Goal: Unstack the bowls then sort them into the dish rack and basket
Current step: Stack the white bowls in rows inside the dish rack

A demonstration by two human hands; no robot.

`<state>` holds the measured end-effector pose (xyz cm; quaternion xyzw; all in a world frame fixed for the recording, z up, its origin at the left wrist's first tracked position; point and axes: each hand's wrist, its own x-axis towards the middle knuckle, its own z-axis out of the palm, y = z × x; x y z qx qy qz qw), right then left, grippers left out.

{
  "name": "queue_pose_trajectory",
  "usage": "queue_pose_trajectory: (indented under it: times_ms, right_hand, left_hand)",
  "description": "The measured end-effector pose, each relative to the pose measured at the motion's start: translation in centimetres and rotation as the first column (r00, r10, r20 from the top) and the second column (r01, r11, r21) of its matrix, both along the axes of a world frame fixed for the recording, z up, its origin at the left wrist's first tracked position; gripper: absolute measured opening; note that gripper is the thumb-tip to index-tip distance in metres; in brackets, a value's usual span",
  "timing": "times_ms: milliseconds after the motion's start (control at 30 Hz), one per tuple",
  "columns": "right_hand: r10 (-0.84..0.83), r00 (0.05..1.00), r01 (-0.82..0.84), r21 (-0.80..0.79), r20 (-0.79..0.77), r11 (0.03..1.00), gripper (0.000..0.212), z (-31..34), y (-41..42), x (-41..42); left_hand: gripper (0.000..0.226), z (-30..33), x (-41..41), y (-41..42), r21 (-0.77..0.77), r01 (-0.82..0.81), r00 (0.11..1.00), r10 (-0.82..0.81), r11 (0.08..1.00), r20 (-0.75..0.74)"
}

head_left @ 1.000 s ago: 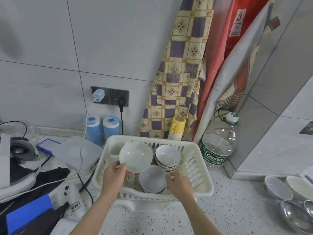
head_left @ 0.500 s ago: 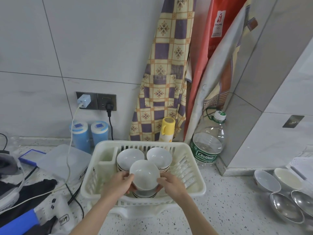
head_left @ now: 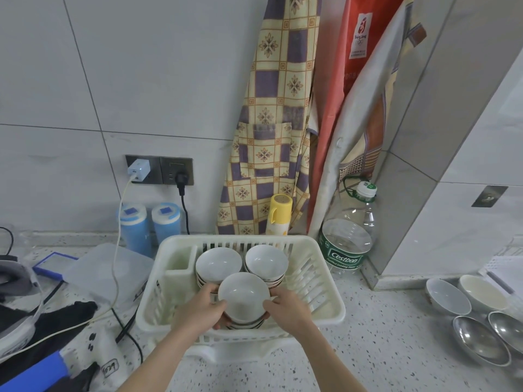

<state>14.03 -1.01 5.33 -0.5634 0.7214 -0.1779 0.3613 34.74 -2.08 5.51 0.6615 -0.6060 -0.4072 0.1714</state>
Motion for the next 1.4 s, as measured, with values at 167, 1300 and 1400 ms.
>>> queue_pose_trajectory:
  times_ms: [167, 1300, 1400]
  right_hand:
    - [0.0, 1.0, 0.0, 0.003, -0.015, 1.0, 0.036, 0.0, 0.0, 0.0]
    - [0.048, 0.988, -0.046, 0.012, -0.145, 0.999, 0.045, -0.7, -0.1, 0.2]
    - [-0.054, 0.993, 0.051, -0.024, -0.107, 0.998, 0.035, -0.7, -0.2, 0.1]
  left_hand:
    - [0.026, -1.0, 0.1, -0.6, 0.001, 0.018, 0.997, -0.018, 1.0, 0.072]
    - [0.037, -2.6, -0.2, -2.0, 0.034, 0.058, 0.953, -0.066, 0.998, 0.295]
    - [0.029, -2.7, -0.2, -2.2, 0.04, 0.047, 0.951, -0.057, 0.998, 0.304]
